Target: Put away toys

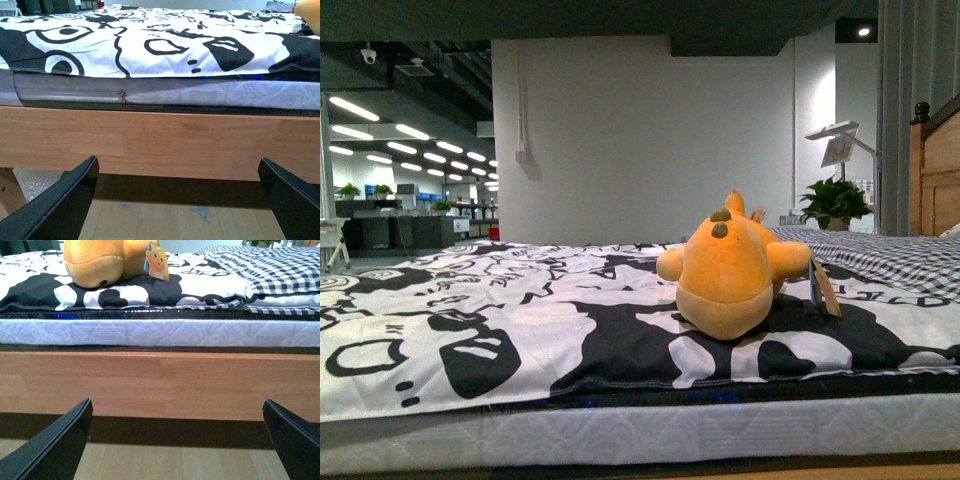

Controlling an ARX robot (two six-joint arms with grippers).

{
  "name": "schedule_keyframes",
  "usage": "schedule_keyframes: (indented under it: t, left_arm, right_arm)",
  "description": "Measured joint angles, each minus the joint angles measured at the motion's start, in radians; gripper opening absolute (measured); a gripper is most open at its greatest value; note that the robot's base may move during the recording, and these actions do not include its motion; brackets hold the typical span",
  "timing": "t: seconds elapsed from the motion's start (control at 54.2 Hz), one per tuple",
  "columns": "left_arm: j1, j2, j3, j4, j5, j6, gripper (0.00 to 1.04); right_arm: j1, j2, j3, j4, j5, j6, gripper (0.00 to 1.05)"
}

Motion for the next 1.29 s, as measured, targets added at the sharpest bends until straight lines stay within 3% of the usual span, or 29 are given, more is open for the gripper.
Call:
schedule_keyframes:
  t: [0.498,0.591,0.665,0.738,0.849,0.96,1.052,1.292]
  left_arm:
    - [0.000,0.000,0.000,0.000,0.000,0.000,0.99]
    - [0.000,0.000,0.000,0.000,0.001,0.000,0.99]
    - [0.000,0.000,0.000,0.000,0.000,0.000,0.99]
    - [0.000,0.000,0.000,0.000,0.000,0.000,0.99]
    - [0.000,0.000,0.000,0.000,0.000,0.000,0.99]
    - [0.000,0.000,0.000,0.000,0.000,0.000,0.99]
    - [0.000,0.000,0.000,0.000,0.000,0.000,0.99]
    - [0.000,0.000,0.000,0.000,0.000,0.000,0.99]
  right_arm:
    - [0.000,0.001,0.000,0.000,-0.001,0.000,1.04]
    - [-0.137,0.122,0.043,-0.045,-0.309,0.103,1.04]
    - [-0.240,0.239,0.093,0.024,-0.414,0.144,1.04]
    - [-0.301,0.359,0.169,0.126,-0.435,0.166,1.04]
    - [-0.305,0.513,0.251,0.259,-0.405,0.174,1.04]
    - [-0.257,0.686,0.370,0.357,-0.337,0.186,1.04]
    - [-0.130,0.863,0.546,0.372,-0.254,0.169,1.04]
    - [0.103,1.095,0.845,0.321,-0.119,0.071,1.04]
